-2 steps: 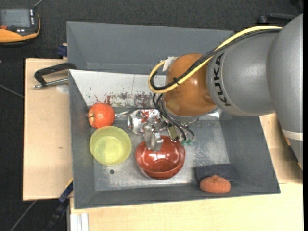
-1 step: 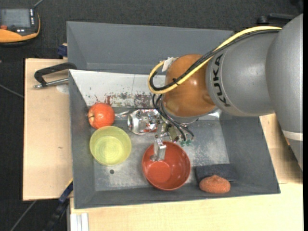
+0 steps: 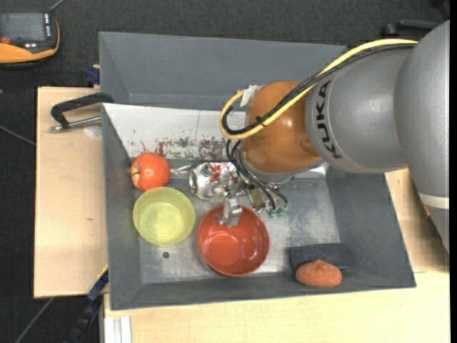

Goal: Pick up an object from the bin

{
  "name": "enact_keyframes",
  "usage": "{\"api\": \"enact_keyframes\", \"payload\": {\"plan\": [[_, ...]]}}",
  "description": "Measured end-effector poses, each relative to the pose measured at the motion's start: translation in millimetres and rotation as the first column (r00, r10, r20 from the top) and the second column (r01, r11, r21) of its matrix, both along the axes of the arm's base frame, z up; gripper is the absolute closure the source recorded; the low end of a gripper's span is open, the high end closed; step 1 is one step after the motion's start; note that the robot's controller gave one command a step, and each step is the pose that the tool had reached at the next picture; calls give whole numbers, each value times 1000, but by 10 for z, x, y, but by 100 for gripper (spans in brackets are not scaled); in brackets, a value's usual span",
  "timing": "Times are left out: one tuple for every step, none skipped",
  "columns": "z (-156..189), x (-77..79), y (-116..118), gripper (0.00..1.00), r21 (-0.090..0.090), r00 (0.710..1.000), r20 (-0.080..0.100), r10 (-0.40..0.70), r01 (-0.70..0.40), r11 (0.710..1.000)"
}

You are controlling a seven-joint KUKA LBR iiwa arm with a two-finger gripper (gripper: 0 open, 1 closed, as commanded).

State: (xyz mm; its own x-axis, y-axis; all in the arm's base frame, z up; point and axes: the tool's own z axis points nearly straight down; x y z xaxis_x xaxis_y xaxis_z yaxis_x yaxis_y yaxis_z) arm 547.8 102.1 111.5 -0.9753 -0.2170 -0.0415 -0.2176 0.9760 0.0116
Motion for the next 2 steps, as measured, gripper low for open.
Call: {"api": "enact_keyframes", "payload": {"plan": [[152,-413,-599,100,-10,979,18,202,-202,979],[-427,-369,-370,100,-7,980,22,199,-199,980]]}}
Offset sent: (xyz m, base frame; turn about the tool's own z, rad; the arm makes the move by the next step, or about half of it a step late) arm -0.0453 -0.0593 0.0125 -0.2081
